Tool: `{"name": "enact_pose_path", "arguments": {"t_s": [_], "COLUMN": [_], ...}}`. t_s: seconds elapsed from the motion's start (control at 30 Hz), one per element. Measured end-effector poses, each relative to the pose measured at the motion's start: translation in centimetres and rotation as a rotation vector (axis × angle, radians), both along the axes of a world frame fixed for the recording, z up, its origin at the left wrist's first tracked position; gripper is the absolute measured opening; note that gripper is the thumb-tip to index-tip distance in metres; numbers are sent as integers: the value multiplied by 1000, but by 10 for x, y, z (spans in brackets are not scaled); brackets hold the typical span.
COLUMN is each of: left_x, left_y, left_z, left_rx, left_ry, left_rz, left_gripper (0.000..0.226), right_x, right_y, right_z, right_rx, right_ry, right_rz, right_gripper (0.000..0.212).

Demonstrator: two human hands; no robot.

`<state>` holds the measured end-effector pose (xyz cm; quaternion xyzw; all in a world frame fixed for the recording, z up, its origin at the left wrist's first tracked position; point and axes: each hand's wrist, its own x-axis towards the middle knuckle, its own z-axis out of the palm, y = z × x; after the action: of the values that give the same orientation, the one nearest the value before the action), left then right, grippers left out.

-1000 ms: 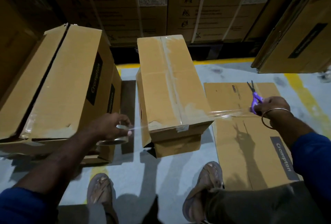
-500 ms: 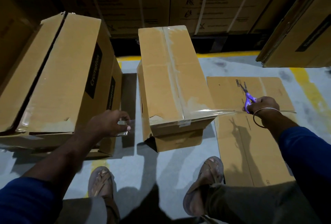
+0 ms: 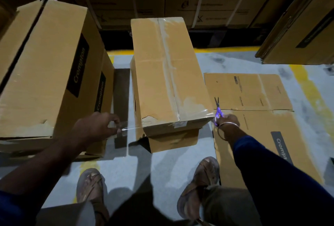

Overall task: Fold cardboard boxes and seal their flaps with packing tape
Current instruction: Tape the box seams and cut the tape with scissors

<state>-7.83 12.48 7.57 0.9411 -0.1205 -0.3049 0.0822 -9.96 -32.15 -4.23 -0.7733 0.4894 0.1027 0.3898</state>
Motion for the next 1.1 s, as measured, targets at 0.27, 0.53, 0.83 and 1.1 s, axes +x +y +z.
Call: {"name": "enact_pose_path", "arguments": {"t_s": [0.27,0.53,0.83,1.1], "left_x": [2,-1,-2,-3], "left_y": [1,0,-3,-9], "left_z": [-5,-5,12,9], "left_rx": [-45,-59,-69,-100], "left_ry": [-2,-20,-37,19], "left_rz": [20,30,78,130], "left_gripper": [7,10,24,15], "right_x": [-6,-12,-103,-123], "right_y": [-4,5,203,247], "right_z": [-27,48,113,103], "right_rx": [199,99,617,920], "right_ry": [-1,-481,-287,113], "right_rz": [16,-218,294,309], "right_gripper": [37,58,37,53]}}
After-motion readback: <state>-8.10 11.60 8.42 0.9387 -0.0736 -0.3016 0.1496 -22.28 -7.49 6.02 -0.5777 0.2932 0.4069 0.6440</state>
